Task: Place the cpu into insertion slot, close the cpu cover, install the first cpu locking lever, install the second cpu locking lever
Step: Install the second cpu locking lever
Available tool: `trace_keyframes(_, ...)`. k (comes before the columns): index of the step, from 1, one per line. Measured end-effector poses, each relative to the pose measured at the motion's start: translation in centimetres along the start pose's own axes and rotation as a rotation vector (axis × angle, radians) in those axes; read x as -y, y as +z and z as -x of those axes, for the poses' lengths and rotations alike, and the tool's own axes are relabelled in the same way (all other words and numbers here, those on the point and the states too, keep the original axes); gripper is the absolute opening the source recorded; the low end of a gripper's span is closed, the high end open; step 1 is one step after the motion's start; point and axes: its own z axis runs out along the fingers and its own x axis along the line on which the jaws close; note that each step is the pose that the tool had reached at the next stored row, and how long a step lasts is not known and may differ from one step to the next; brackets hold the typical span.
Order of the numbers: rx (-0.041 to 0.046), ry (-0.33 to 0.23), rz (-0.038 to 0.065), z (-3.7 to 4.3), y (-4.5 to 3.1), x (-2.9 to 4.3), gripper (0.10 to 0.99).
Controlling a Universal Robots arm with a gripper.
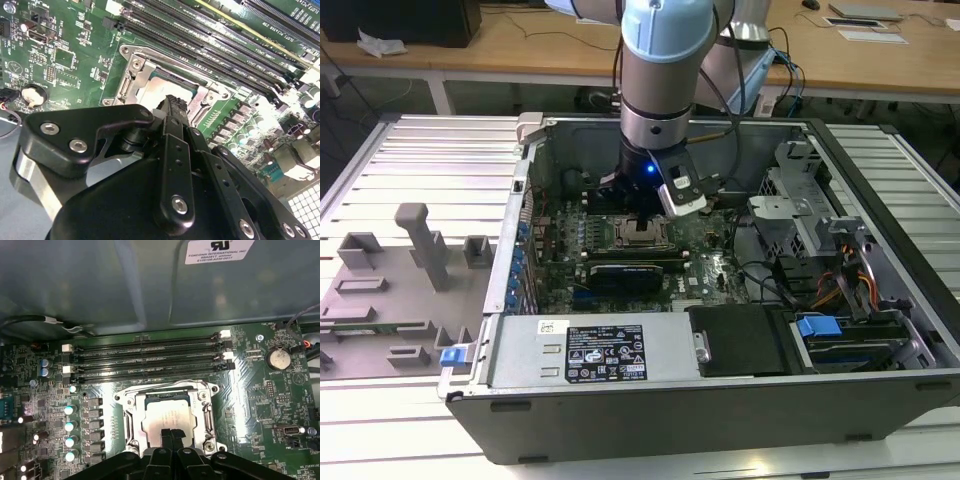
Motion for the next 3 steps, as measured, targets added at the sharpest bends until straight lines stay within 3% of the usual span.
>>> trace_keyframes(3, 0.0000, 0.000, 0.000, 0.00, 0.00, 0.00, 0.106)
